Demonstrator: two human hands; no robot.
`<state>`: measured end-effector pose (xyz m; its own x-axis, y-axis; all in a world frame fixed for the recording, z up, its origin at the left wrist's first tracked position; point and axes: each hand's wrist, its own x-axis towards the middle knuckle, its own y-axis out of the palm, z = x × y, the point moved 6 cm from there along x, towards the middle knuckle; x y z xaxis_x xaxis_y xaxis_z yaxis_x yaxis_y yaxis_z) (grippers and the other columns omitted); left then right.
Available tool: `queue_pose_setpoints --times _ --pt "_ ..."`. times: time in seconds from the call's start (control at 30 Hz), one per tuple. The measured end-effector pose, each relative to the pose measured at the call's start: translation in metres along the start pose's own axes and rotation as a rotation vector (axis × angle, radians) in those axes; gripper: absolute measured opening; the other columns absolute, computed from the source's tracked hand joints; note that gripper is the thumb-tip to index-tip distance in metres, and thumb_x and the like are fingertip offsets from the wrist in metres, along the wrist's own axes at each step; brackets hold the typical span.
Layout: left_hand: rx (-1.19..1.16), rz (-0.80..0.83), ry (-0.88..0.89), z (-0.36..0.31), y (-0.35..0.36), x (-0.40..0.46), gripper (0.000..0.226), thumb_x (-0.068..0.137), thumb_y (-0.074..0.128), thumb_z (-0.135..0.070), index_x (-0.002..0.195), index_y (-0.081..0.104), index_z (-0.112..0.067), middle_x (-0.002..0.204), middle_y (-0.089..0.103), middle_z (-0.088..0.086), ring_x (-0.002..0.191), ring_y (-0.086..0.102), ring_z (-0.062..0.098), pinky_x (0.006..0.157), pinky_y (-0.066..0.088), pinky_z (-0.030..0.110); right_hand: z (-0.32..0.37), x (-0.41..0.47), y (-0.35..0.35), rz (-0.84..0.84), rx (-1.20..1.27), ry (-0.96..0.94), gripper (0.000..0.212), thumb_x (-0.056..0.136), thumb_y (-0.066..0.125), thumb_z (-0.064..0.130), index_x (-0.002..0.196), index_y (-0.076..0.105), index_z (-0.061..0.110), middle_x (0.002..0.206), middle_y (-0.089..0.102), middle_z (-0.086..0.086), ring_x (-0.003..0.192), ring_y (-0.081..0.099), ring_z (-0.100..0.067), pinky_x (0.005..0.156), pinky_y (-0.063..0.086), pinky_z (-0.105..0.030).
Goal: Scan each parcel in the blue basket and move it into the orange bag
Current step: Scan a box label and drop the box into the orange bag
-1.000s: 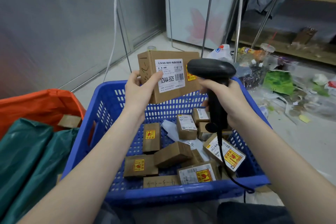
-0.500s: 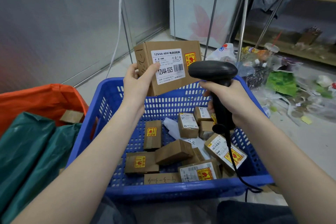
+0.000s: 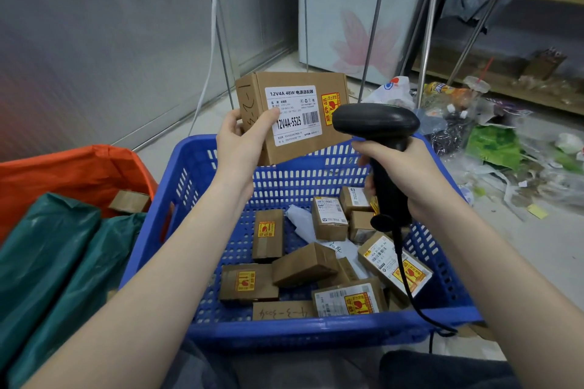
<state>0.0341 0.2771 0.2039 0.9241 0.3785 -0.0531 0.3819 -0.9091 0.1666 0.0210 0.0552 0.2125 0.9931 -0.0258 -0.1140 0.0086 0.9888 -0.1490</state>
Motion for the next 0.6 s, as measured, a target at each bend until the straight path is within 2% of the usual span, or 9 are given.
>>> queue_pose_setpoints --times 0.13,0.2,0.3,0.43,0.6 --pt "-0.032 -0.058 0.021 -0.006 -0.007 -0.003 0.029 0.086 0.069 -0.027 0.111 0.056 -0.022 0.108 0.069 0.004 0.094 0.070 0.018 0.079 0.060 0.038 0.002 -0.002 0.003 -0.003 0.025 -0.011 0.021 0.086 0.068 0.026 0.092 0.062 0.007 0.064 0.060 0.004 0.047 0.056 -0.013 0.049 0.048 -0.023" --pt "-0.055 -0.101 0.052 -0.013 -0.017 -0.007 0.026 0.086 0.069 -0.026 0.108 0.056 -0.024 0.109 0.068 0.004 0.093 0.070 0.017 0.077 0.060 0.037 0.005 -0.005 0.009 -0.001 0.049 -0.010 0.019 0.086 0.068 0.026 0.089 0.062 0.008 0.063 0.060 0.003 0.048 0.055 -0.014 0.050 0.048 -0.025" --pt "-0.114 -0.170 0.074 -0.025 -0.038 -0.012 0.024 0.087 0.069 -0.025 0.107 0.055 -0.024 0.108 0.068 0.002 0.091 0.071 0.015 0.074 0.060 0.034 0.009 -0.012 0.027 0.026 0.102 -0.009 0.015 0.086 0.067 0.023 0.090 0.062 0.010 0.076 0.063 -0.002 0.050 0.055 -0.014 0.050 0.048 -0.024" --pt "-0.164 -0.244 0.108 -0.045 -0.081 -0.020 0.026 0.088 0.067 -0.021 0.108 0.051 -0.019 0.106 0.068 0.001 0.085 0.071 0.011 0.070 0.059 0.029 0.016 -0.024 0.066 0.102 0.076 -0.011 0.018 0.086 0.068 0.023 0.092 0.063 0.007 0.073 0.063 -0.002 0.051 0.056 -0.011 0.050 0.050 -0.023" --pt "0.017 -0.285 0.266 -0.070 -0.158 -0.037 0.025 0.087 0.066 -0.013 0.106 0.049 -0.012 0.104 0.065 0.004 0.091 0.066 0.013 0.067 0.054 0.020 0.030 -0.046 0.137 0.262 0.020 -0.024 0.018 0.085 0.069 0.024 0.091 0.063 0.008 0.069 0.061 -0.008 0.048 0.057 -0.012 0.050 0.050 -0.023"
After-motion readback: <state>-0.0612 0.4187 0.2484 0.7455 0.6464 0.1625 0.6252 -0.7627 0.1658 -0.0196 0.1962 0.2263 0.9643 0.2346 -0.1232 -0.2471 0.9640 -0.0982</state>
